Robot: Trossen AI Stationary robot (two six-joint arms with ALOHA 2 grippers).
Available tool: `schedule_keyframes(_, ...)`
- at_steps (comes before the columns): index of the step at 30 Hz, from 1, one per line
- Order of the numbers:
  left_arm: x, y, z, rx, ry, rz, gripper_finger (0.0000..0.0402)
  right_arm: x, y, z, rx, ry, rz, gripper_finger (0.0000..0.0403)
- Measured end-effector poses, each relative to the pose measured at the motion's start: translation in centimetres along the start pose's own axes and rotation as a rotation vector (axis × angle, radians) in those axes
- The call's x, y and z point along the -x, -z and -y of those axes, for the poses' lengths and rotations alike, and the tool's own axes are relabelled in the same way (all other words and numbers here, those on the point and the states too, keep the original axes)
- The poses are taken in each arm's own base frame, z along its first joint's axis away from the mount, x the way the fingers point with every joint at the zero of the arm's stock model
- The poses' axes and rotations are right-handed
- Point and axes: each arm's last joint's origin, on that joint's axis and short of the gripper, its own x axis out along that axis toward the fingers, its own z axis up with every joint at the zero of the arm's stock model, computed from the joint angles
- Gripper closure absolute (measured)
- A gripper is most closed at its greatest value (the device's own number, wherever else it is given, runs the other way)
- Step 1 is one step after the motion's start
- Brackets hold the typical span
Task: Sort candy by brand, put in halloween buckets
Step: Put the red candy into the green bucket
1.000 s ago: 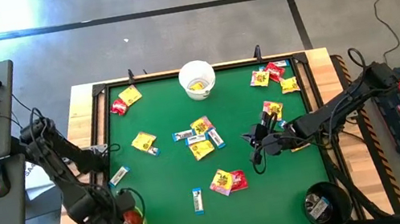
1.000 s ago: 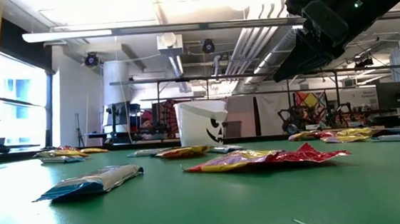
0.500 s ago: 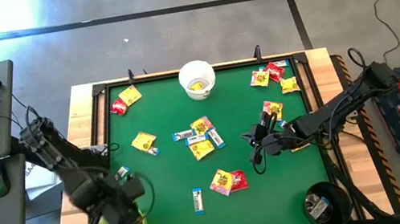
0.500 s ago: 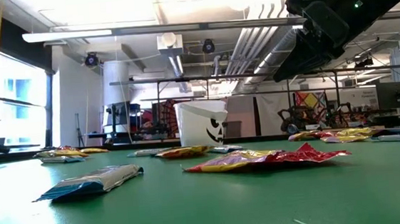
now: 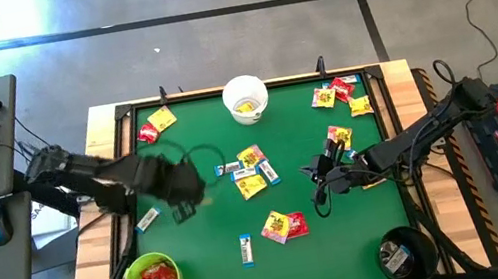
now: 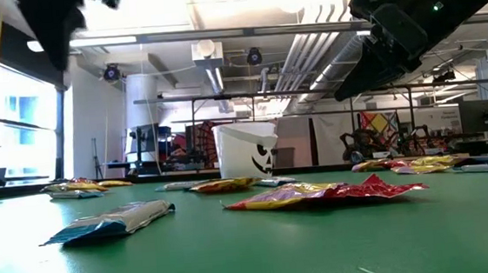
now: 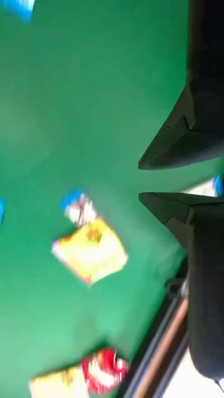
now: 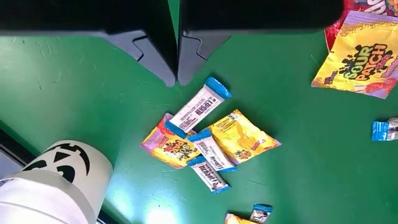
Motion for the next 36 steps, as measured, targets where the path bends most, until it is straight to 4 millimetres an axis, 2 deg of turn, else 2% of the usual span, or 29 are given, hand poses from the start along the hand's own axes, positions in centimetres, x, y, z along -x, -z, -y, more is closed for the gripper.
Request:
schedule_keyframes(4, -2.4, -1.5, -3.5, 0.018, -0.068, -0.076, 0.0346, 0.0, 0.0, 0.0, 0.002, 0.001, -0.002, 0.0403)
schedule_keyframes(9, -5.7, -2.0, -7.7, 0.004, -0.193, -0.165, 0.0337, 0.0, 0.1, 0.0, 0.001, 0.002, -0.005, 0.0403)
schedule_keyframes(16, -10.3, -2.0, -11.6, 0.066, -0.210, -0.194, 0.0298, 0.0, 0.1, 0.0, 0.004, 0.003, -0.008, 0.0403)
schedule_keyframes(20, -12.2, -1.5, -13.4, 0.113, -0.244, -0.208, 0.0270, 0.0, 0.2, 0.1, 0.009, 0.006, -0.015, 0.0403)
schedule_keyframes(25, -13.6, -0.7, -15.1, 0.178, -0.262, -0.234, 0.0243, 0.0, 0.2, 0.1, 0.011, 0.006, -0.016, 0.0403)
schedule_keyframes(31, -14.6, -1.0, -16.1, 0.181, -0.261, -0.213, 0.0228, 0.0, 0.2, 0.1, 0.010, 0.006, -0.016, 0.0403)
schedule_keyframes(36, -16.3, -1.2, -16.7, 0.157, -0.300, -0.297, 0.0226, 0.0, 0.2, 0.1, 0.011, 0.006, -0.016, 0.0403)
